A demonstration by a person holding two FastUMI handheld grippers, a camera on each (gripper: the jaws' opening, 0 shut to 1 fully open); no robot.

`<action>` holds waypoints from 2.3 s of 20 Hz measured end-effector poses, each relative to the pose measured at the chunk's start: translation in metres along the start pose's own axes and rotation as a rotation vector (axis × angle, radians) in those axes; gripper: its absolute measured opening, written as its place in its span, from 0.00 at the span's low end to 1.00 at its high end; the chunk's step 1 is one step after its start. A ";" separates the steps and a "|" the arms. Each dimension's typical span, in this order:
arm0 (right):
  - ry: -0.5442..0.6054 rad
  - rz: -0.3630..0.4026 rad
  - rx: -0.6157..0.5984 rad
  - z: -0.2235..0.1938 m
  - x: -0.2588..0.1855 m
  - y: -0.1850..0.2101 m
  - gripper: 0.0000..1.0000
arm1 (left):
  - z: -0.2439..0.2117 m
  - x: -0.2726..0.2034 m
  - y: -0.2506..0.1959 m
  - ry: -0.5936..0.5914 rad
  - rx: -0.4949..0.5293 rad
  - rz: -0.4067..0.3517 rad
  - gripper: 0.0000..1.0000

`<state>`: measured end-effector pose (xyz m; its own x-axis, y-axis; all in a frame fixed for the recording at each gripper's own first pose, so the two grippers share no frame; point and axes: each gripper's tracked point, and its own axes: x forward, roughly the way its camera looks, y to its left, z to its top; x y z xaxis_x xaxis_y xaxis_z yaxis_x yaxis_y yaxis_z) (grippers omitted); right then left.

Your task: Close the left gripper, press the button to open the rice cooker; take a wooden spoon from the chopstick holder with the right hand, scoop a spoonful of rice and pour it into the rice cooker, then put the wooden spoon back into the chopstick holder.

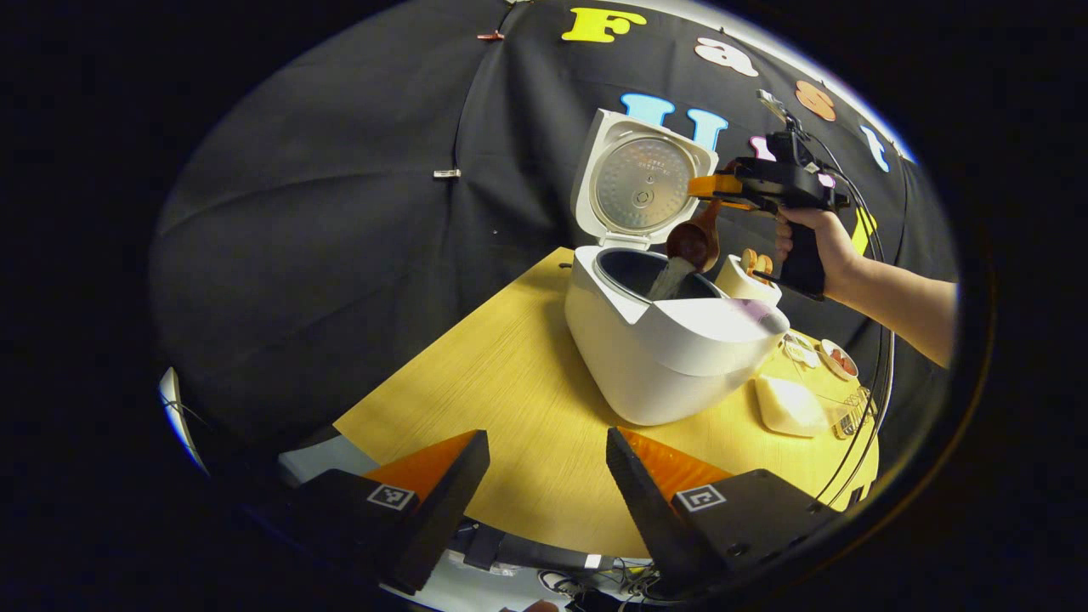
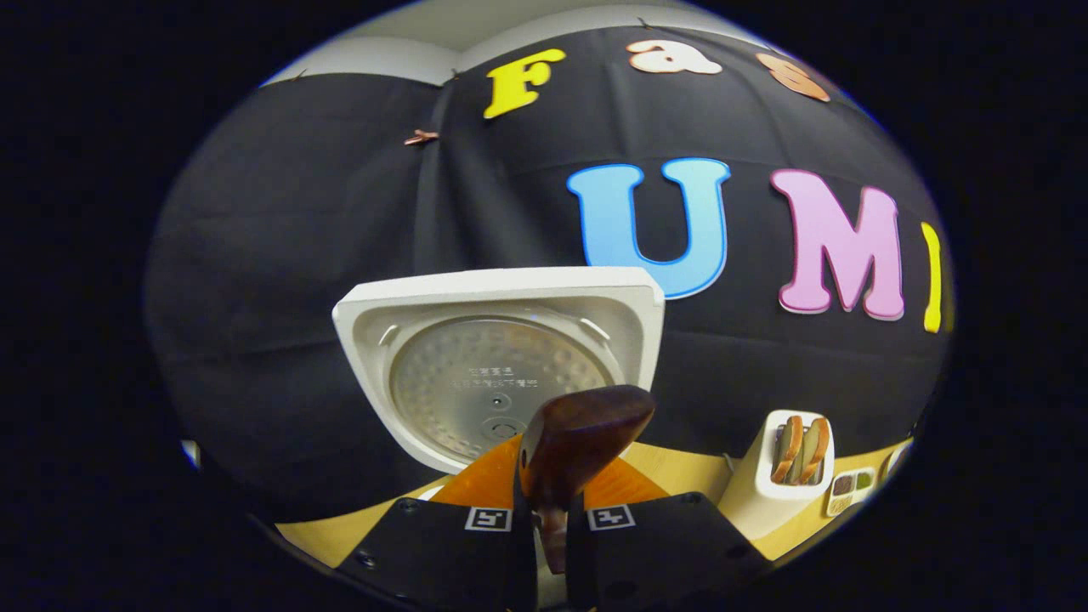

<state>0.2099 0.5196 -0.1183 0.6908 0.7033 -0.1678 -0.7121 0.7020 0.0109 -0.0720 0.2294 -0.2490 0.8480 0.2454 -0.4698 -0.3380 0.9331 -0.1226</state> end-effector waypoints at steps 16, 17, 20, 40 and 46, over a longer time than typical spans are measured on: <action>-0.045 -0.016 0.174 0.038 -0.068 -0.040 0.13 | 0.016 -0.013 -0.048 -0.076 0.027 -0.065 0.96; -0.050 -0.037 0.206 0.042 -0.078 -0.053 0.13 | 0.017 -0.014 -0.051 -0.081 0.029 -0.070 0.95; -0.076 -0.109 0.252 0.051 -0.112 -0.096 0.17 | 0.019 -0.020 -0.068 -0.099 0.027 -0.102 0.96; -0.046 -0.684 0.520 -0.051 -0.401 -0.417 0.17 | 0.035 -0.015 -0.226 -0.105 0.082 -0.230 0.96; 0.043 -0.703 0.567 -0.119 -0.415 -0.447 0.17 | 0.023 -0.019 -0.275 -0.075 0.105 -0.203 0.96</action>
<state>0.2267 -0.0996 -0.1705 0.9297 0.0944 -0.3560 0.0493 0.9260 0.3744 0.0139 -0.0257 -0.1858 0.9236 0.0654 -0.3777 -0.1165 0.9866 -0.1142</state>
